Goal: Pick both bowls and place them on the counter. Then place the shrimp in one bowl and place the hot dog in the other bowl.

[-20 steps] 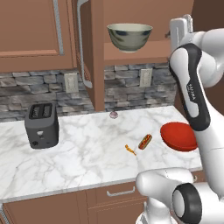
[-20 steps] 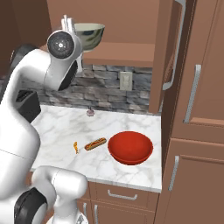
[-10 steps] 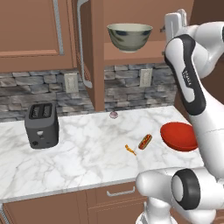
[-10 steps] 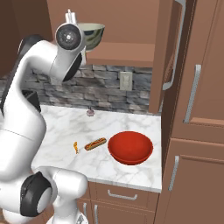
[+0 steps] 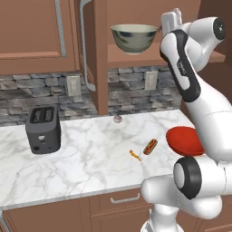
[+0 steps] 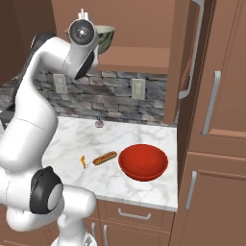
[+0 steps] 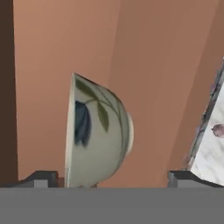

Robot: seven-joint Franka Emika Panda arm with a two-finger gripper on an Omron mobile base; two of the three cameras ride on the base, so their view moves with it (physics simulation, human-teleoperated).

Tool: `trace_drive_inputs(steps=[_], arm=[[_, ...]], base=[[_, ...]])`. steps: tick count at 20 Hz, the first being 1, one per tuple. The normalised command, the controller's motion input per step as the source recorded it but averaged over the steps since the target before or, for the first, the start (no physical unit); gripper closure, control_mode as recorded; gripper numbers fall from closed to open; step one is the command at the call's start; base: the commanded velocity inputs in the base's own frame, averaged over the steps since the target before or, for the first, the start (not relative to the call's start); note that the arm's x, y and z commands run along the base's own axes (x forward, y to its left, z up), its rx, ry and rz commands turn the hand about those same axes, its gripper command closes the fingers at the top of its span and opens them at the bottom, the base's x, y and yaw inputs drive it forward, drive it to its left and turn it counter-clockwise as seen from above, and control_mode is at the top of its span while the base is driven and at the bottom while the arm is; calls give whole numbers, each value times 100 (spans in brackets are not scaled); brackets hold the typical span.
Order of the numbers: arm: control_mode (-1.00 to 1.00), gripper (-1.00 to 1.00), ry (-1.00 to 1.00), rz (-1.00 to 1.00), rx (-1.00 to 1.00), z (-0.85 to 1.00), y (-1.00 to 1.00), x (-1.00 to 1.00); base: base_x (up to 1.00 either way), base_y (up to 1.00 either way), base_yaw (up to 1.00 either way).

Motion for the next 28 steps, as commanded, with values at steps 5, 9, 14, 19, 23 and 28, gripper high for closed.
trace_drive_inputs(steps=[5,9,14,19,23,28], arm=[[-100,-100,9,0,0,0,0,63],[-100,-100,5,0,0,2,0,54],[-100,-100,4,0,0,2,0,45],[-100,-100,9,0,0,-5,0,39],[-100,-100,8,0,0,-7,7,34],[-100,100,1,1,0,-19,8,5]], base=[[0,0,0],[0,0,0],[0,0,0],[0,0,0],[0,0,0],[0,0,0]])
